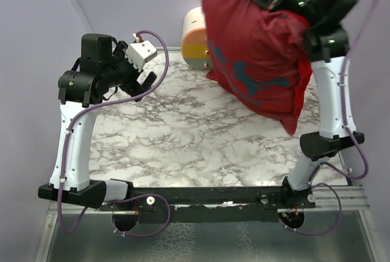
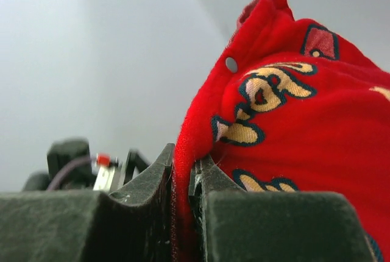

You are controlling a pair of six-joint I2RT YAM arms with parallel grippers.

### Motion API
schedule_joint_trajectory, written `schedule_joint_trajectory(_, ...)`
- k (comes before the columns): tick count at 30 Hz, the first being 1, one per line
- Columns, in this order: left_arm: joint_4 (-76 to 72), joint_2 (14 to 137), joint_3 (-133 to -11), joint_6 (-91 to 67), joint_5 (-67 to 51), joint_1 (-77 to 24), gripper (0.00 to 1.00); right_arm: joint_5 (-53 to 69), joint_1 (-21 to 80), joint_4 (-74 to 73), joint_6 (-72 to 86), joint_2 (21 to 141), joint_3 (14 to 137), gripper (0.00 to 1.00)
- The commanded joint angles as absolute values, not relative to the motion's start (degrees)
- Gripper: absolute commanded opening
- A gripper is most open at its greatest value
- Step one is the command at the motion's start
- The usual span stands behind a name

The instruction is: Remove the pillowcase from the pillow

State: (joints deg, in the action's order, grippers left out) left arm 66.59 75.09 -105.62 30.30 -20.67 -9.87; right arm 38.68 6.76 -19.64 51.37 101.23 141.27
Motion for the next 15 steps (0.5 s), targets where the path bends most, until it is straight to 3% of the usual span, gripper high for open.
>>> schedule_joint_trajectory(1, 67.94, 73.29, -107.87, 29.56, -22.81, -9.93, 0.99, 42.27, 21.86, -19.25, 39.69, 101.91, 134.73, 0.01)
schedule_joint_trajectory(9, 66.91, 70.05, -105.62, 30.93, -23.50, -9.97, 0.99, 45.17, 29.42, -19.46, 29.83, 95.92, 111.13, 0.01)
schedule_joint_trajectory(15, 61.88, 67.30, -100.75, 30.79, -25.12, -9.94, 0.99, 45.42, 31.06, -16.90, 29.44, 92.57, 103.46, 0.01)
